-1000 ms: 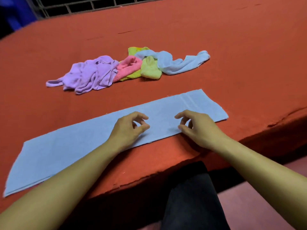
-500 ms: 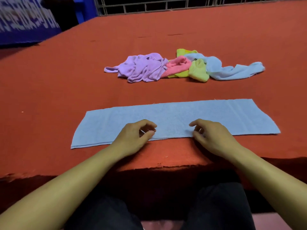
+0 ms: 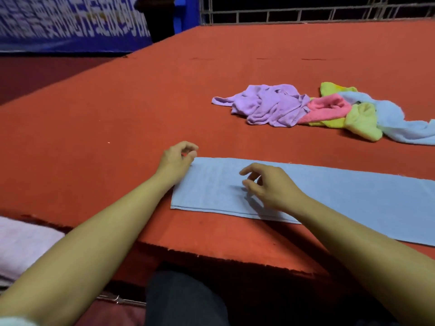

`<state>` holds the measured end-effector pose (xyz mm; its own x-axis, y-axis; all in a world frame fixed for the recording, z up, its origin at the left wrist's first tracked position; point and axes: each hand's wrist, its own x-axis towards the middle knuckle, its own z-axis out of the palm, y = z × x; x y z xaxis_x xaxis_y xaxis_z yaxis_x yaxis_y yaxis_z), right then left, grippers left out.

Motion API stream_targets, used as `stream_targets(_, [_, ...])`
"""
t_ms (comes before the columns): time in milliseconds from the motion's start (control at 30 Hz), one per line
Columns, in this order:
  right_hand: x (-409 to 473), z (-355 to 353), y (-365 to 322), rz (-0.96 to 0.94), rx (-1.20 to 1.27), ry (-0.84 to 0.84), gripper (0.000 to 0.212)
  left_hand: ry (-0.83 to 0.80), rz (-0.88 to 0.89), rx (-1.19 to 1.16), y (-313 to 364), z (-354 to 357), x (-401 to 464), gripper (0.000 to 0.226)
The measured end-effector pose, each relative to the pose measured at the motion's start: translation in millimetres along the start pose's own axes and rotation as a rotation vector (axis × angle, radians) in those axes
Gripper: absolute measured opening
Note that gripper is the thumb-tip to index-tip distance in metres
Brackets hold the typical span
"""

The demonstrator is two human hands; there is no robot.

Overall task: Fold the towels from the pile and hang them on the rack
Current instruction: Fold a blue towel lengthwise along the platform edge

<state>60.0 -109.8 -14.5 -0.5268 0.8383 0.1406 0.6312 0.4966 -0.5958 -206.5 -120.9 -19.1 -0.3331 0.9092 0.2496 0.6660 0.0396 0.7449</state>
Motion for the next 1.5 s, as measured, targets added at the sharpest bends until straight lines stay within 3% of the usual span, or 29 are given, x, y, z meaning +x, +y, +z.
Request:
stream_targets(267, [78, 45, -9, 0.017, -0.090, 0.141, 0.026, -0.184, 0.117, 0.184, -36, 18, 40, 0.017])
stream_targets(533, [106, 52, 2, 0.089, -0.377, 0.097, 0.040, -0.272, 0.159, 0.262, -54, 15, 54, 0.030])
stream_targets(667, [108, 49, 1, 0.138, -0.338, 0.067, 0.042, -0.303, 0.095, 0.176, -55, 15, 52, 0.032])
stream_targets(800, [111, 41, -2, 0.149, -0.316, 0.082, 0.039, -0.261, 0.059, -0.104, -50, 3, 56, 0.026])
stream_targets(1000, [94, 24, -15, 0.107, -0.008, 0.076, 0.046, -0.117, 0.118, -0.310, -33, -25, 28, 0.030])
stream_targets(1167, [43, 25, -33, -0.028, 0.005, 0.037, 0.055, -0.101, 0.176, -0.235, -44, -43, -32, 0.038])
stream_targets(1500, [-18, 49, -40, -0.164, -0.100, 0.003, 0.054, -0.169, 0.271, 0.111, -55, -57, -96, 0.026])
